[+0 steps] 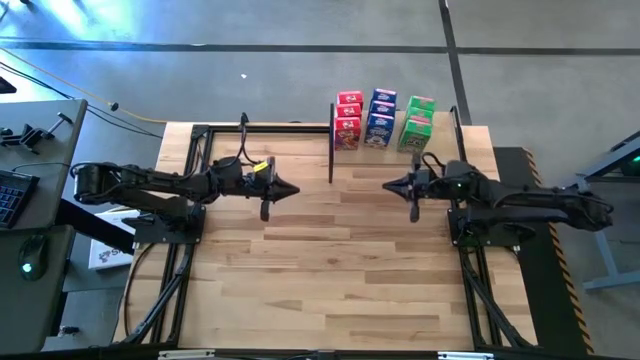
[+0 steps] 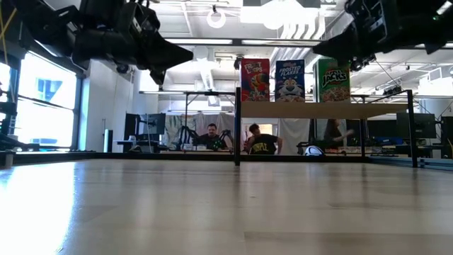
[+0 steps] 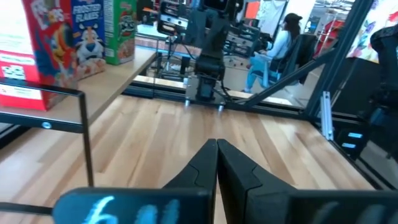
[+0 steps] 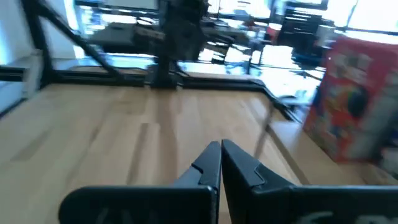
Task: Stack cereal on shelf
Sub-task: Return to Home Position
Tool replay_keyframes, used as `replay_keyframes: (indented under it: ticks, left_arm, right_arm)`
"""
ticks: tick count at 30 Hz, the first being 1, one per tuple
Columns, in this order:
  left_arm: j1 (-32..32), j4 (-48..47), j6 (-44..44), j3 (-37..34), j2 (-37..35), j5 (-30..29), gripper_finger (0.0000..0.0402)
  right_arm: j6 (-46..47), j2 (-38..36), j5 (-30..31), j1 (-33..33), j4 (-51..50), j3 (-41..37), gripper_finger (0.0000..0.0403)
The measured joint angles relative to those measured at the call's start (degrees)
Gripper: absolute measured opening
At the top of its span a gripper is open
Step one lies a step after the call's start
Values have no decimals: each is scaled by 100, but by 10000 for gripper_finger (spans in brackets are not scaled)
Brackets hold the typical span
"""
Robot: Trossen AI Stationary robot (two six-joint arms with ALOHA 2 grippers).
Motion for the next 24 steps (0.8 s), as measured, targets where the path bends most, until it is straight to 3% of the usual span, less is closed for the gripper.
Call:
replay_keyframes:
  ticks: [5,15,20,24]
  left_arm:
    - [129,-19,88,0,0,-2,3]
    - [248,-40,220,-6,0,-15,1]
    - [341,173,115,-442,-185,-16,1]
    - [409,175,-83,-850,-734,-106,1]
  right_arm:
    - [62,-460,488,-4,20,-420,0]
    - [188,-1646,501,-4,609,-1367,0]
    - [182,-2374,516,-13,469,-1608,0]
    - [146,-2849,655,-11,23,-1610,0]
